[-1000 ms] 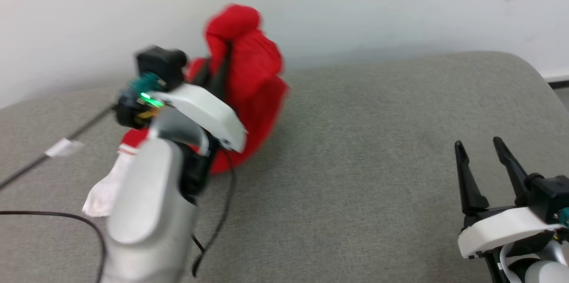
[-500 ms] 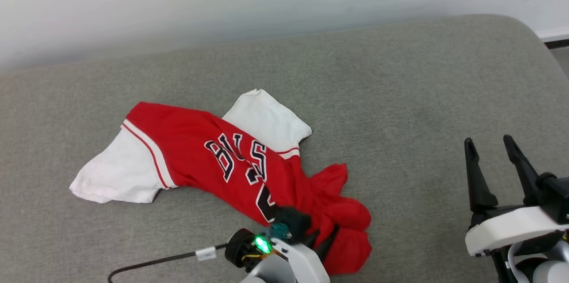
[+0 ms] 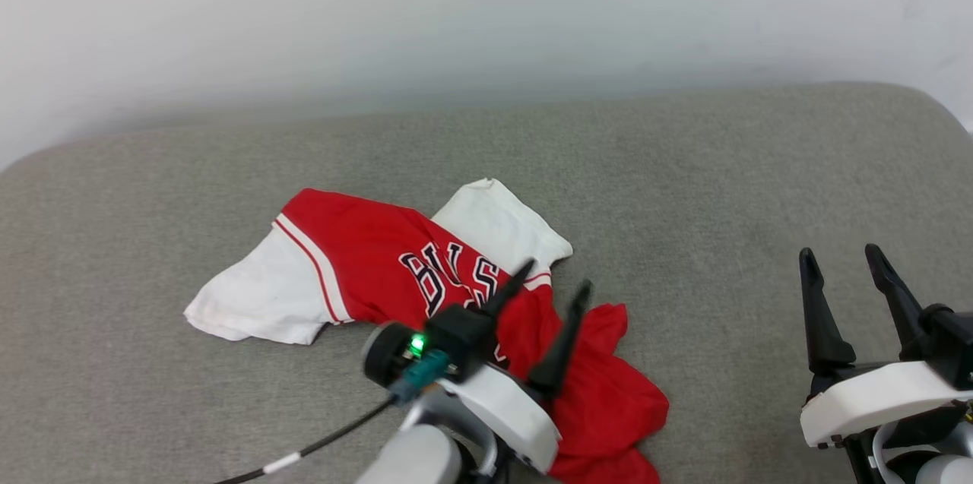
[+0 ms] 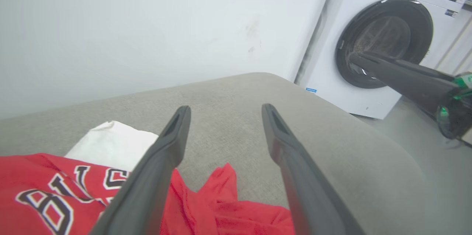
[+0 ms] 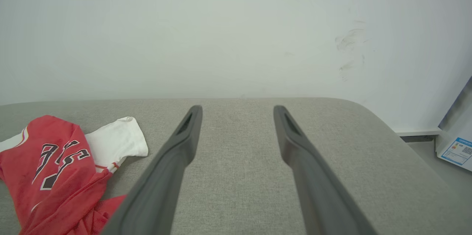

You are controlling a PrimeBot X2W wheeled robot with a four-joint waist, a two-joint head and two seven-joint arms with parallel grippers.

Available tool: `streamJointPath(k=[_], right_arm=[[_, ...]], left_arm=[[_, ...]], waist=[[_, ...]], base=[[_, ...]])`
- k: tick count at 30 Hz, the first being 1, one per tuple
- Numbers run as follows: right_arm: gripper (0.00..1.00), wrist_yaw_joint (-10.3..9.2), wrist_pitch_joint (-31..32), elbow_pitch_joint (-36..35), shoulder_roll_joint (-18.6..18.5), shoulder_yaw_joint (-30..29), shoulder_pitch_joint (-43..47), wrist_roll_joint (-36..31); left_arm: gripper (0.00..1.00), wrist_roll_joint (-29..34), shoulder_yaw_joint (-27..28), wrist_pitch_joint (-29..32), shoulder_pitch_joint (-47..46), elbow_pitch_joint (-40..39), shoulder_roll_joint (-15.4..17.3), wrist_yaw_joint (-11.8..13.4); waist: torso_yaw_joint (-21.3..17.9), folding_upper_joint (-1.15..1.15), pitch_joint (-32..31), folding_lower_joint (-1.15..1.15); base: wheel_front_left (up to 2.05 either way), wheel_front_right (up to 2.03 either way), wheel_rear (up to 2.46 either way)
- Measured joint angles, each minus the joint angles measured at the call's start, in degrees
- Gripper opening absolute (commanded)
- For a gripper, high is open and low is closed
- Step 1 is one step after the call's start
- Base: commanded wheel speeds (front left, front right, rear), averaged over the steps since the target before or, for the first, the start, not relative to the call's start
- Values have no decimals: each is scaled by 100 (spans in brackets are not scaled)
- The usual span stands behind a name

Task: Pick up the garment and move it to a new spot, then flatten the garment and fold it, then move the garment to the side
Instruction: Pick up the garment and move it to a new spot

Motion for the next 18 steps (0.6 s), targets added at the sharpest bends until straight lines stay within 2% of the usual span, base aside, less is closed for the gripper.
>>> streamJointPath(k=[4, 11, 18], right_arm=[[100, 0, 53, -12, 0, -35, 70, 12], [100, 0, 142, -31, 1, -14, 288, 33], [100, 0, 203, -77, 1, 42, 464, 107]], left_arm=[[100, -93, 463, -192, -29, -101, 121, 338], [100, -288, 1348, -403, 328, -158, 614, 888], [100, -422, 1796, -470, 966, -334, 1045, 1123]], waist=[[149, 0, -170, 0], [356, 0, -419, 0], [456, 0, -593, 0]], base=[[0, 0, 0], [0, 0, 0], [0, 0, 0]])
